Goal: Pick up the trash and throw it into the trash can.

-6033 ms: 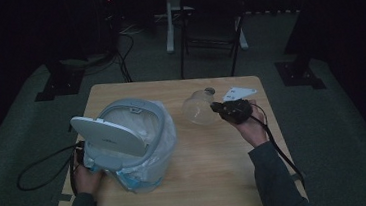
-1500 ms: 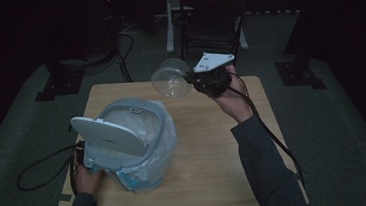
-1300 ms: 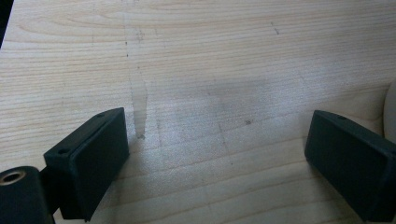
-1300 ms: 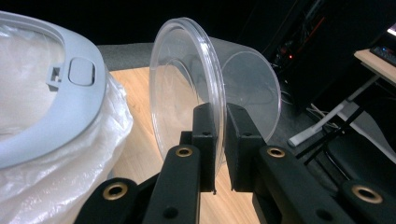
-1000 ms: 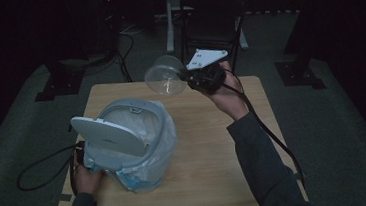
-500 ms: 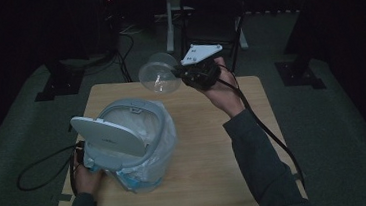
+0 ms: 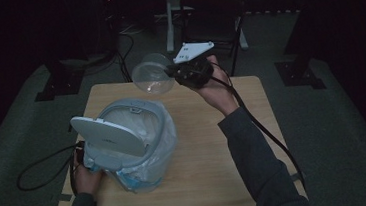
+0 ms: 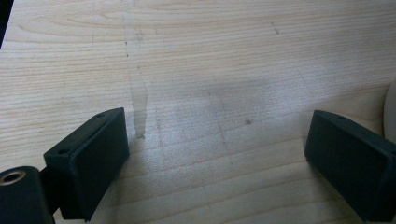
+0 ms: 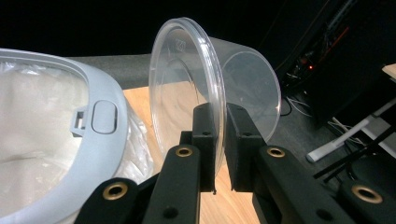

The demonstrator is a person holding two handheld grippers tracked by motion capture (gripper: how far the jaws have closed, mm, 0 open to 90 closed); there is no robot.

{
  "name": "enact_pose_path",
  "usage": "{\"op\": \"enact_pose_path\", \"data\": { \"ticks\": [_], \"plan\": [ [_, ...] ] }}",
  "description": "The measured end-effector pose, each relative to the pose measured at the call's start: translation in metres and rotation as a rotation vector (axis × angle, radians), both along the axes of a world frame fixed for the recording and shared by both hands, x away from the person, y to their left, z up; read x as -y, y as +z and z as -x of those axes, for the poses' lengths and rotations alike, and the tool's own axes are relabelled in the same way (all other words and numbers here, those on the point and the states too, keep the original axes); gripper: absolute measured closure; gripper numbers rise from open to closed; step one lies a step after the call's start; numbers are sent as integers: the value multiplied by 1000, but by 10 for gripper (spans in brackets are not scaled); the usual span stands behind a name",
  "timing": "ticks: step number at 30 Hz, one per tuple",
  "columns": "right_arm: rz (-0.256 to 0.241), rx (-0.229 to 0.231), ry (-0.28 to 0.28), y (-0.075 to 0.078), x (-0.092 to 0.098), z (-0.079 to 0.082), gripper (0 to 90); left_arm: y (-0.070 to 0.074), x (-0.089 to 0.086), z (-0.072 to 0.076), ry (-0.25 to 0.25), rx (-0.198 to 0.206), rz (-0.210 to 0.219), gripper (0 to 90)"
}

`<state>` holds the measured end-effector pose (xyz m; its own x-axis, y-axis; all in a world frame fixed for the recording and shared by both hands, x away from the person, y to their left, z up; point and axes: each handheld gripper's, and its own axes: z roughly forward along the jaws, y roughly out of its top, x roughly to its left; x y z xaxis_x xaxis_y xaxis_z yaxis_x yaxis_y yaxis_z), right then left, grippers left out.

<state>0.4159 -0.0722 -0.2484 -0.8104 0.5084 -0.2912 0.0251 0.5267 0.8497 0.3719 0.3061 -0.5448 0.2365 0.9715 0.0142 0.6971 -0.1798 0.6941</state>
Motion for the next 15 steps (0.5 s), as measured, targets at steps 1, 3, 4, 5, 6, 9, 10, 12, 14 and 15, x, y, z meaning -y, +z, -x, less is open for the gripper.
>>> {"op": "enact_pose_path", "data": {
  "ticks": [1,3,4,5,6,9,10,12,14,15],
  "plan": [
    [-2,1,5,0,-1,0,831,0,0,0,0,1,0,69],
    [-12,-9,11,0,-2,0,831,0,0,0,0,0,0,69],
    [-16,-12,11,0,-3,0,831,0,0,0,0,0,0,69],
    [-19,-13,14,1,-3,0,831,0,0,0,0,0,0,69],
    [-26,-16,19,1,-4,-1,831,0,0,0,0,0,0,69],
    [-34,-19,28,2,-6,1,831,0,-1,0,-7,-6,-7,69],
    [-38,-23,32,2,-6,1,831,0,-1,0,-8,-6,-7,69],
    [-42,-22,40,3,-7,2,831,0,-1,0,-7,-5,-7,69],
    [-44,-25,43,3,-9,2,831,0,-1,0,-7,-5,-7,69],
    [-46,-26,44,3,-9,2,831,0,-1,0,-7,-5,-7,69]
  ]
}}
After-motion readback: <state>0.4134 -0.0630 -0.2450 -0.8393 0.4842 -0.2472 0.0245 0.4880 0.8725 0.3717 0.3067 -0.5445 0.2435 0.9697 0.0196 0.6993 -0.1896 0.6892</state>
